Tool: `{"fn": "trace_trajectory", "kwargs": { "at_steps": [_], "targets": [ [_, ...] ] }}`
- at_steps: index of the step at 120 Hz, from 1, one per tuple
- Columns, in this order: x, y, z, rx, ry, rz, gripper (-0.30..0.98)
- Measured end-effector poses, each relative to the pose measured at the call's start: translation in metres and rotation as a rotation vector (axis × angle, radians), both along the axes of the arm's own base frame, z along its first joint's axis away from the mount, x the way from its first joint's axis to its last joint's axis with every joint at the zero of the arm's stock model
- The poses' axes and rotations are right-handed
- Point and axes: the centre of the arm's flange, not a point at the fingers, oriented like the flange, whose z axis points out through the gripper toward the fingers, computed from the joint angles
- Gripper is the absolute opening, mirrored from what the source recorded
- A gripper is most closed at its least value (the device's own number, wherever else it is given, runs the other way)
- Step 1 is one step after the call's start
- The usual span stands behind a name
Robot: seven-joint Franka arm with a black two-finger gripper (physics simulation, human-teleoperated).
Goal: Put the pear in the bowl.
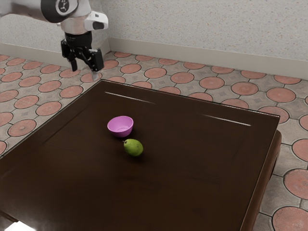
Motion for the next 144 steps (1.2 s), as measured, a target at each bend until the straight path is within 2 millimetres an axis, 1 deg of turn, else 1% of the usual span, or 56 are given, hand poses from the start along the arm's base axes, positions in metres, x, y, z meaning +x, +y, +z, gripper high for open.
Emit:
{"fn": "trace_trajectory", "kwargs": {
  "at_steps": [8,12,14,25,32,36,42,46,55,61,67,73,78,87,95,113,122,134,144],
  "targets": [
    [0.002,-0.003,-0.01,-0.001,0.003,-0.011,0.69],
    [0.002,-0.005,-0.021,-0.001,0.018,-0.015,0.69],
    [0.002,-0.005,-0.029,-0.001,0.032,-0.017,0.69],
    [-0.005,-0.007,-0.091,-0.007,0.128,-0.027,0.69],
    [-0.01,-0.009,-0.123,-0.021,0.167,-0.029,0.69],
    [-0.013,-0.011,-0.136,-0.042,0.182,-0.027,0.69],
    [-0.012,-0.018,-0.15,-0.073,0.191,-0.026,0.69],
    [-0.009,-0.025,-0.161,-0.09,0.2,-0.03,0.69],
    [0.001,-0.046,-0.192,-0.126,0.217,-0.043,0.69],
    [0.01,-0.054,-0.216,-0.15,0.223,-0.046,0.69],
    [0.018,-0.056,-0.242,-0.174,0.225,-0.044,0.69],
    [0.027,-0.05,-0.266,-0.2,0.221,-0.033,0.69],
    [0.034,-0.046,-0.282,-0.215,0.21,-0.031,0.69],
    [0.053,-0.044,-0.294,-0.226,0.165,-0.048,0.69],
    [0.063,-0.041,-0.303,-0.229,0.14,-0.064,0.69],
    [0.076,-0.036,-0.332,-0.236,0.119,-0.098,0.69],
    [0.083,-0.035,-0.339,-0.239,0.102,-0.118,0.69],
    [0.086,-0.035,-0.349,-0.244,0.098,-0.139,0.68],
    [0.087,-0.035,-0.356,-0.251,0.097,-0.153,0.64]
  ]
}}
